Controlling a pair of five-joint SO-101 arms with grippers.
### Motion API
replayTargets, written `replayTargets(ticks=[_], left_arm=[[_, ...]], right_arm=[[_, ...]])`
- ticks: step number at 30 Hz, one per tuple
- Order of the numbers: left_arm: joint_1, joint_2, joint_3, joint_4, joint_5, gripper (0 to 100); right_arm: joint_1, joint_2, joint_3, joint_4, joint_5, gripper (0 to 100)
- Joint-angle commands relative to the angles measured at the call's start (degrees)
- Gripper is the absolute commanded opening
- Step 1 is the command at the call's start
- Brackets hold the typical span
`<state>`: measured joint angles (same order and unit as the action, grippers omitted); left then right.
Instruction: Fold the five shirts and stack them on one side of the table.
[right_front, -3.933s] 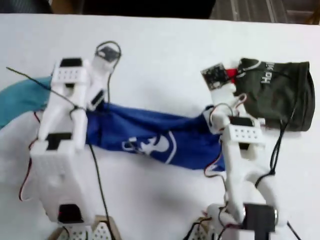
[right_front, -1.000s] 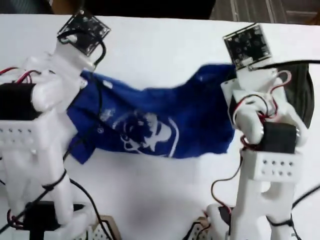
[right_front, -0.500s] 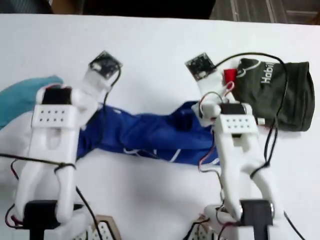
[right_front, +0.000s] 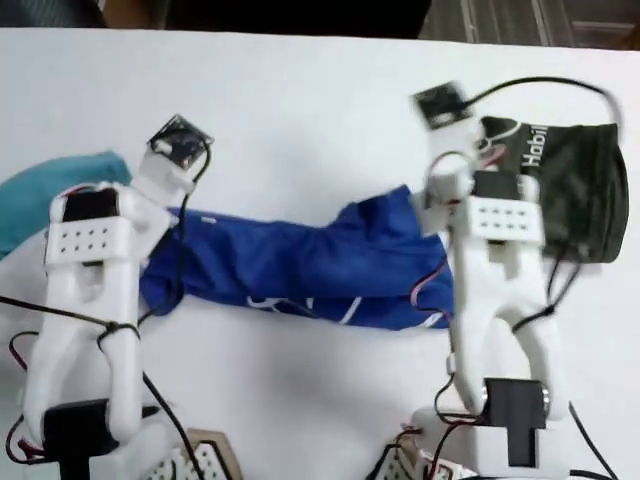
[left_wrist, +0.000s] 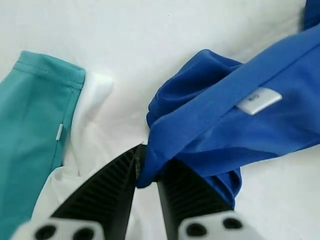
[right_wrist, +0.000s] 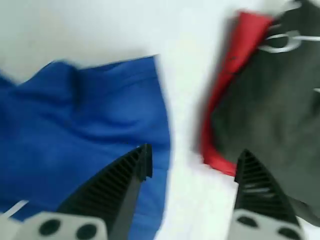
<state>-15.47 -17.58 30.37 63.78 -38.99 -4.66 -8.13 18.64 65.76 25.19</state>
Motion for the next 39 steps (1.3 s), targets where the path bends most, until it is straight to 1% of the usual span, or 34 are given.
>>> replayTargets(ticks=[1, 5, 8, 11, 15, 18, 21, 24, 32, 36, 39], left_arm=[[1.3, -1.7, -0.1, -0.7, -0.1, 3], [1.2, -1.7, 0.0, -0.5, -0.1, 3], [1.1, -1.7, 0.0, -0.4, -0.4, 3], [1.1, -1.7, -0.1, -0.4, -0.4, 3], [1.1, -1.7, -0.1, -0.4, -0.4, 3], [-0.7, -1.8, -0.3, -0.4, -0.4, 3], [-3.2, -1.8, -0.6, -0.4, -1.6, 3], [-3.6, -1.8, -0.2, -0.4, -4.0, 3], [-3.9, -1.8, -0.1, -0.4, -4.4, 3], [-4.0, -1.8, -0.1, -0.4, -4.5, 3], [-5.4, -1.8, -0.1, -0.4, -4.5, 3]], right_arm=[[-8.0, -1.3, 0.3, -1.8, 0.0, 26.2], [-11.2, 7.0, -0.4, -10.5, -0.5, 26.1], [-10.8, 16.7, -4.8, -12.0, -0.5, 26.1], [-8.3, 25.4, -11.7, -10.8, -0.5, 26.1], [-3.3, 33.3, -23.2, -8.6, -0.5, 26.1], [0.1, 37.5, -32.5, -5.9, -0.5, 26.1], [1.6, 41.0, -40.4, -1.7, -0.5, 26.1], [1.3, 43.0, -46.0, 3.6, -0.5, 26.1], [-3.3, 42.4, -50.7, 16.1, -0.5, 26.1], [-3.3, 38.8, -52.9, 17.6, -0.5, 26.1], [-2.5, 38.4, -52.2, 17.6, -0.5, 26.1]])
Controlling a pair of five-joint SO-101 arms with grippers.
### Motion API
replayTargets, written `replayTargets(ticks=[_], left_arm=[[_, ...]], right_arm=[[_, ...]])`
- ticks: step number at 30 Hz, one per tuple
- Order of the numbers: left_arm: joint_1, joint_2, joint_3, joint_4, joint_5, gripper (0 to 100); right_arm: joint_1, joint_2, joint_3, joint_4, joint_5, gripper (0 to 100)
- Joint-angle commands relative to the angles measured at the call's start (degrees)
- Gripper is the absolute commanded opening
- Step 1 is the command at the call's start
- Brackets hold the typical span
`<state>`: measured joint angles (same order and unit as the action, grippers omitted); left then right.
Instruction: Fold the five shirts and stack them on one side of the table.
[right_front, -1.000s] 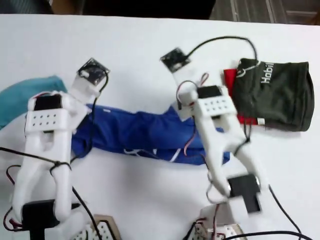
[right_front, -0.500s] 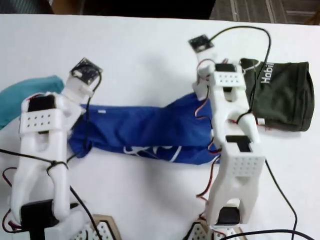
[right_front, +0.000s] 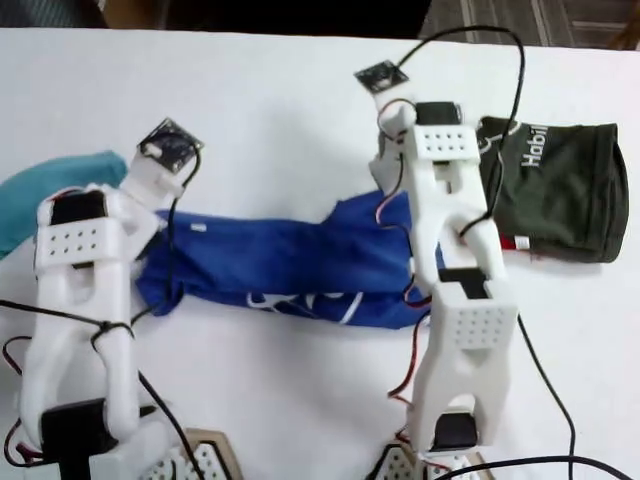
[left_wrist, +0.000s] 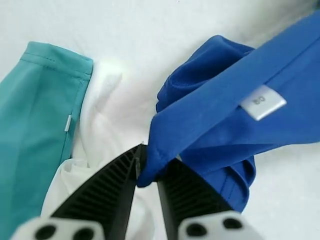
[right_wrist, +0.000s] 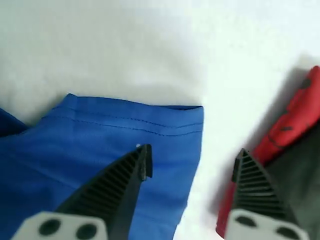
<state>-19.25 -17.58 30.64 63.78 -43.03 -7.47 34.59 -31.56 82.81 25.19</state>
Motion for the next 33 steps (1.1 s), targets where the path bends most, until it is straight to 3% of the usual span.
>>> replayTargets(ticks=[1, 7, 20, 27, 33], left_arm=[[-2.1, -1.8, -0.4, -0.4, -0.4, 3], [-3.2, -1.8, -0.4, -0.4, -0.4, 3], [-3.0, -1.8, -0.4, -0.4, -0.4, 3], [-3.0, -1.8, -0.4, -0.4, -0.4, 3], [-2.9, -1.8, -0.4, -0.4, -0.4, 3]], right_arm=[[0.7, -3.9, -1.5, 0.6, -0.5, 26.1], [1.1, 3.3, 1.0, -1.9, -0.4, 26.1], [-2.9, 16.0, -9.6, -3.8, -0.5, 25.9], [-2.4, 19.3, -12.9, 1.3, -0.1, 6.0], [-2.0, 19.2, -16.8, 6.5, -0.1, 2.0]])
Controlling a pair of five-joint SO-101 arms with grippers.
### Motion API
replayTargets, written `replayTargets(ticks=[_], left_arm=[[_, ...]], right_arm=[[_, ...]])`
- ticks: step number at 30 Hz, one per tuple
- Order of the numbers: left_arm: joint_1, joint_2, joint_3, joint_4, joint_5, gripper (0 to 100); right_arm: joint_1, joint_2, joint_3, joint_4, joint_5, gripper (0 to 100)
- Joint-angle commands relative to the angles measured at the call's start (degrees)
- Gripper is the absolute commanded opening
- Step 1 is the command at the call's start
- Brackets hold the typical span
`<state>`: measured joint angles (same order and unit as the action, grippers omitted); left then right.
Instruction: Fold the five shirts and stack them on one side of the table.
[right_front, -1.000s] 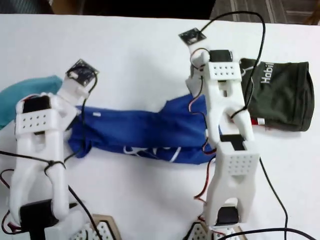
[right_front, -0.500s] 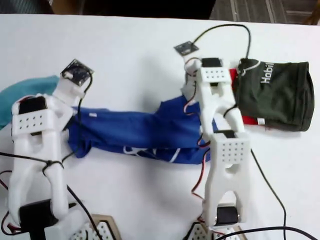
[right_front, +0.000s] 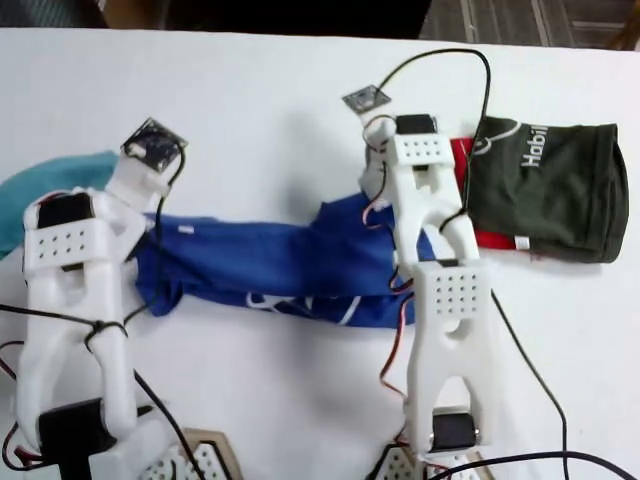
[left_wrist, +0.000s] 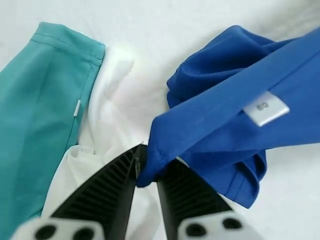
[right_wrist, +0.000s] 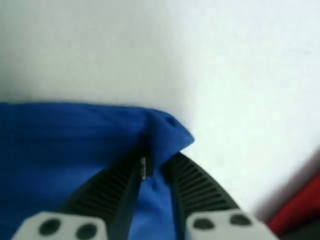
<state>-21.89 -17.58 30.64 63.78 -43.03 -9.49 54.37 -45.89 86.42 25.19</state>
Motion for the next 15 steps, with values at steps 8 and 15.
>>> replayTargets(ticks=[8, 15], left_arm=[[4.3, -1.8, -1.5, 1.7, 0.1, 3], [9.3, -1.8, -20.4, 17.0, 1.9, 3]], right_arm=[[5.1, -10.8, -21.7, 11.6, 0.0, 2.0], [8.0, -30.2, -22.4, 11.6, 2.8, 2.0]])
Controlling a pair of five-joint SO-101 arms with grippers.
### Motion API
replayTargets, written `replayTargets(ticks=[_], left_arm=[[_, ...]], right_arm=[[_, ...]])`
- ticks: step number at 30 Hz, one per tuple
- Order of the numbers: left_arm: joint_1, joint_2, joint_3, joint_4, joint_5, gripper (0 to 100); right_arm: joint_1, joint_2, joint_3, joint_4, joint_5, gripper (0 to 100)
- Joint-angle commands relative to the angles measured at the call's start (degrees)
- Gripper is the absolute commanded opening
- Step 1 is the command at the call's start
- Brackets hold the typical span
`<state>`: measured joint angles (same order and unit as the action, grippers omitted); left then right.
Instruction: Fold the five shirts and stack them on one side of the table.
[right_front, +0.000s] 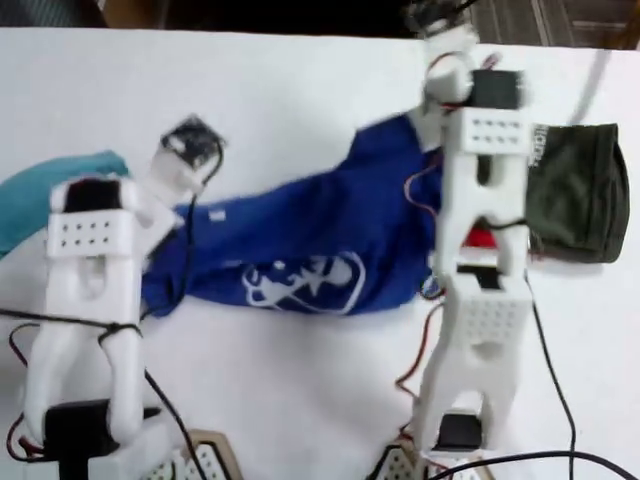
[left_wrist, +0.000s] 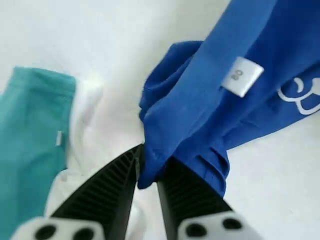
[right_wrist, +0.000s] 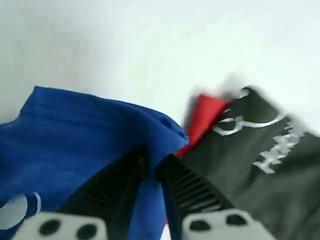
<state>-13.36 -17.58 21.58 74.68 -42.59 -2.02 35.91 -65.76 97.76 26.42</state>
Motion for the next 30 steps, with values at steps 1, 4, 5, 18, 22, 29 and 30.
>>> replayTargets(ticks=[1, 4, 5, 18, 22, 29, 30], left_arm=[[0.8, -1.8, -15.4, 8.7, 1.8, 3], [0.9, -1.8, -26.2, 15.9, 1.7, 3], [0.9, -1.8, -29.3, 18.1, 1.7, 3], [-4.8, -6.6, -57.1, 27.3, 1.8, 3], [-6.3, -11.7, -57.5, 27.4, 1.9, 3], [-8.2, -20.0, -57.5, 27.3, 1.7, 3], [-8.7, -20.6, -57.5, 27.3, 1.7, 3]], right_arm=[[0.4, -14.8, -2.5, 0.3, 2.1, 2.0], [-0.2, -23.5, -2.5, 0.3, 2.1, 2.0], [-0.3, -26.2, -2.4, 0.4, 2.1, 2.0], [-0.7, -59.8, 6.2, 0.2, 6.4, 2.0], [-0.7, -63.9, 6.2, 0.0, 6.7, 2.0], [-0.7, -70.1, 5.3, 0.0, 6.9, 2.0], [-0.7, -71.2, 5.3, 0.0, 6.9, 2.0]])
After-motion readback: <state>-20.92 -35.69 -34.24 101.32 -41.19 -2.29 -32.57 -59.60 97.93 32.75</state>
